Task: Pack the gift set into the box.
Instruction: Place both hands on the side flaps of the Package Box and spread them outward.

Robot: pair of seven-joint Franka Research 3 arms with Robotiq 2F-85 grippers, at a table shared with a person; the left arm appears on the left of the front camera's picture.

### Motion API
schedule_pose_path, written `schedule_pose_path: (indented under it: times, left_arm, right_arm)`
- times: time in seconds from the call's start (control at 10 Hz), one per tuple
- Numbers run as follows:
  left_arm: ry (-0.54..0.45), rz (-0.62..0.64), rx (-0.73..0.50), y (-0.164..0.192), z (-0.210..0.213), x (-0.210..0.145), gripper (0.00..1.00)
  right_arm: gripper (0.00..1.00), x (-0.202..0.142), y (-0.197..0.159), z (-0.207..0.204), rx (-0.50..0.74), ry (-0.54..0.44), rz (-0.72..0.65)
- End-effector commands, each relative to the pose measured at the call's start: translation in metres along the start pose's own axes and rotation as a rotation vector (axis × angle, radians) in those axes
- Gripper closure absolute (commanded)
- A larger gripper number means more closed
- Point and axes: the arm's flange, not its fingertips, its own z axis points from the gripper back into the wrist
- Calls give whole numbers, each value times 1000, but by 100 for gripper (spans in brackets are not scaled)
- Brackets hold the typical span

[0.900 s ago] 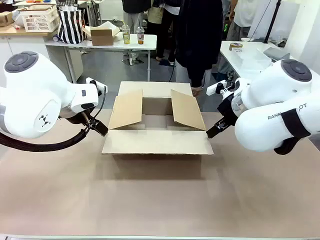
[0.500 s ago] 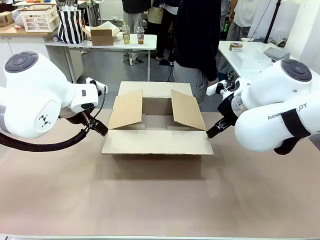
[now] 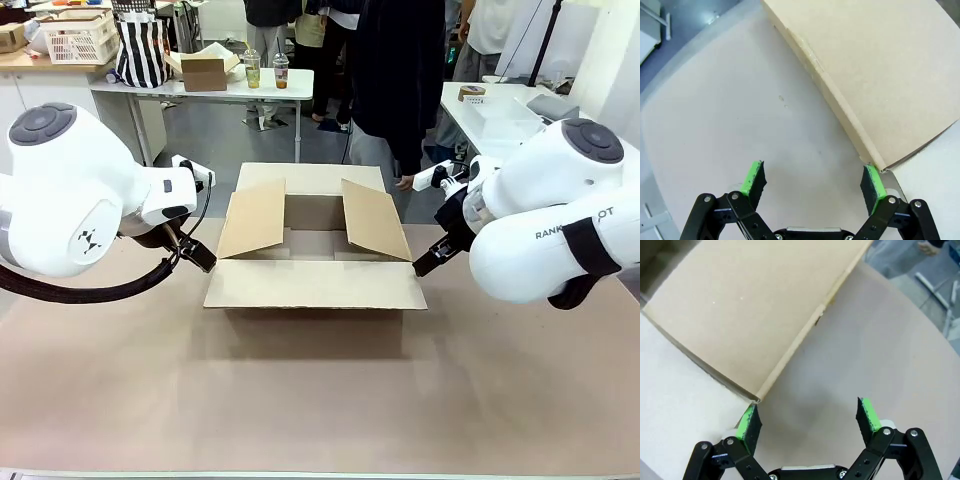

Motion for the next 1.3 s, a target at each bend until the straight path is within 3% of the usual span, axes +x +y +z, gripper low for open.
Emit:
schedule_pose_path:
  times: [0.0, 0.5, 0.6, 0.7, 0.8, 0.9, 1.0, 1.1, 1.2]
  left_arm:
    - [0, 0, 0, 0, 0, 0, 0]
    - [0, 0, 0, 0, 0, 0, 0]
    - [0, 0, 0, 0, 0, 0, 0]
    - [18, 21, -90, -2, 37, 2, 0]
    - [56, 74, -104, -5, 76, -1, 0]
    - [15, 61, -114, -11, 108, -5, 0]
    - [-103, 41, -118, -21, 137, -12, 0]
    - [-176, 43, -86, -28, 153, -20, 0]
    - [-23, 55, -103, -17, 101, 19, 0]
  right_arm:
    - [0, 0, 0, 0, 0, -1, 0]
    - [0, 0, 0, 0, 0, 0, 0]
    - [0, 9, -7, 27, -85, 98, -63]
    - [0, 18, -11, 70, -139, 133, -144]
    - [0, 22, -7, 111, -170, 141, -153]
    - [0, 23, 5, 148, -186, 91, -118]
    - [0, 21, 22, 175, -194, 11, -72]
    - [0, 15, 38, 183, -176, -39, -9]
    - [0, 17, -5, 152, -190, 62, -107]
